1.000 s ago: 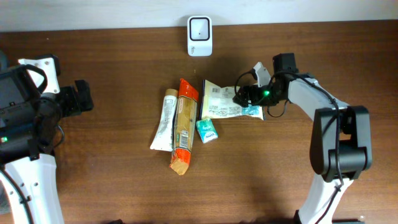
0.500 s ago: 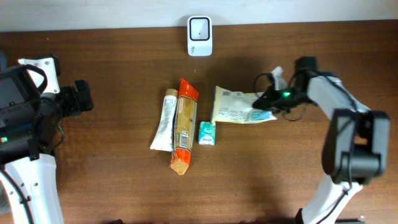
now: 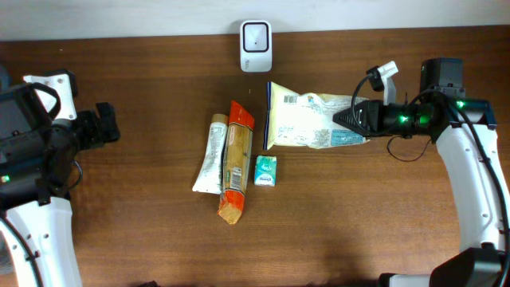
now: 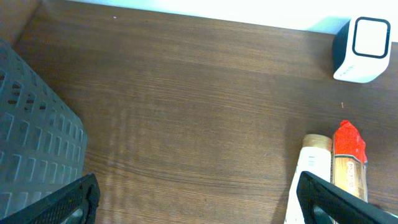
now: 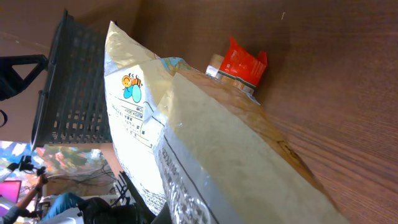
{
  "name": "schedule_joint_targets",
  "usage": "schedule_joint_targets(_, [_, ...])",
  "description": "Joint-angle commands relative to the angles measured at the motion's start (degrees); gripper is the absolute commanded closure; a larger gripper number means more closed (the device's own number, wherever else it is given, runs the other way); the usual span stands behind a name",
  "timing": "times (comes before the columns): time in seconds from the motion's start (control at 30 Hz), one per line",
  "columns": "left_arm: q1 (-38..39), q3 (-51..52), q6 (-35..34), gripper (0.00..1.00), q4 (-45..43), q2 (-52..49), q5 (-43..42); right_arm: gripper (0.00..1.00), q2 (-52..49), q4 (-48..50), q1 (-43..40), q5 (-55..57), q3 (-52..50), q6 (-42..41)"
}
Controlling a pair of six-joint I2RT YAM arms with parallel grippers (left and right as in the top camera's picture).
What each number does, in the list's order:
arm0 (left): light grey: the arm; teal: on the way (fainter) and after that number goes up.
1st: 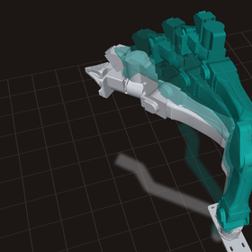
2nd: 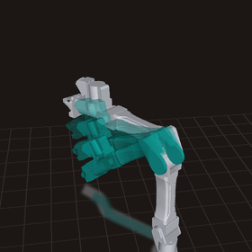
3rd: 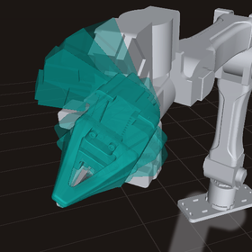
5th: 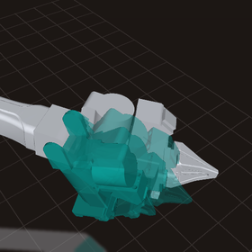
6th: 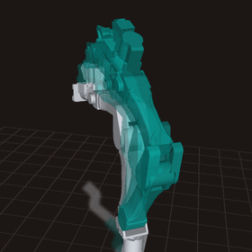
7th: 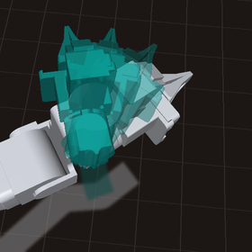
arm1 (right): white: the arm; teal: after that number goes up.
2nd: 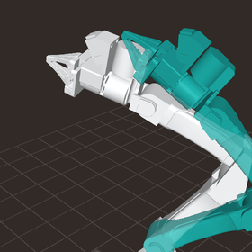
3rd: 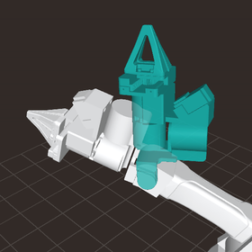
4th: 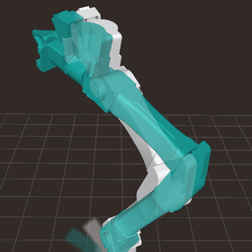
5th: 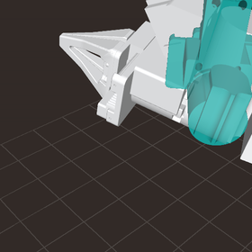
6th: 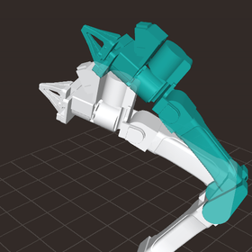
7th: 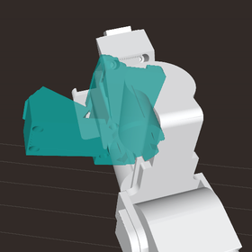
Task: Scan the item barcode
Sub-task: 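Carry the bag with the right gripper to the white scanner and hold it there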
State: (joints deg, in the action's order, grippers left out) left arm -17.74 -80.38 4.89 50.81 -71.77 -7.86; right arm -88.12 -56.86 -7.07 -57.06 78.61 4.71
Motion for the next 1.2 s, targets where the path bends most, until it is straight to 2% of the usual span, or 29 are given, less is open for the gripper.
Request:
schedule_joint_targets(0.0, [0.0, -0.3, -0.3, 0.01, -0.1, 0.3, 0.4, 0.96, 1.6, 0.0, 0.3, -2.2, 1.6, -1.0])
schedule_joint_targets(0.07, [0.0, -0.3, -0.3, 0.01, -0.1, 0.3, 0.4, 0.96, 1.4, -0.1, 0.9, 0.9, 4.1, -4.4])
schedule_joint_targets(0.13, [0.0, -0.3, -0.3, 0.01, -0.1, 0.3, 0.4, 0.96, -0.2, -1.9, 4.2, 9.2, 12.0, -7.2])
schedule_joint_targets(0.3, [0.0, -0.3, -0.3, 0.01, -0.1, 0.3, 0.4, 0.96, -13.2, -6.1, 18.0, 41.7, 41.1, -11.2])
schedule_joint_targets(0.33, [0.0, -0.3, -0.3, 0.01, -0.1, 0.3, 0.4, 0.96, -16.7, -3.4, 21.9, 55.6, 45.1, -10.6])
schedule_joint_targets(0.4, [0.0, -0.3, -0.3, 0.01, -0.1, 0.3, 0.4, 0.96, -19.9, 4.0, 27.0, 72.5, 45.2, -4.9])
schedule_joint_targets(0.53, [0.0, -0.3, -0.3, 0.01, -0.1, 0.3, 0.4, 0.96, -27.3, 17.5, 33.1, 93.1, 45.2, 8.8])
schedule_joint_targets(0.6, [0.0, -0.3, -0.3, 0.01, -0.1, 0.3, 0.4, 0.96, -30.6, 22.8, 34.2, 98.2, 45.2, 14.9])
schedule_joint_targets(0.7, [0.0, -0.3, -0.3, 0.01, -0.1, 0.3, 0.4, 0.96, -37.0, 35.8, 35.6, 104.3, 45.2, 29.7])
schedule_joint_targets(0.77, [0.0, -0.3, -0.3, 0.01, -0.1, 0.3, 0.4, 0.96, -40.1, 42.6, 36.0, 106.2, 45.2, 36.2])
schedule_joint_targets(0.87, [0.0, -0.3, -0.3, 0.01, -0.1, 0.3, 0.4, 0.96, -43.4, 47.6, 36.0, 104.2, 45.1, 48.9])
schedule_joint_targets(0.97, [0.0, -0.3, -0.3, 0.01, -0.1, 0.3, 0.4, 0.96, -44.3, 48.5, 36.0, 98.2, 45.0, 57.6])
schedule_joint_targets(1.1, [0.0, -0.3, -0.3, 0.01, -0.1, 0.3, 0.4, 0.96, -47.3, 53.6, 36.1, 96.3, 45.0, 75.8])
schedule_joint_targets(1.17, [0.0, -0.3, -0.3, 0.01, -0.1, 0.3, 0.4, 0.96, -48.9, 59.0, 36.1, 94.7, 45.0, 79.6])
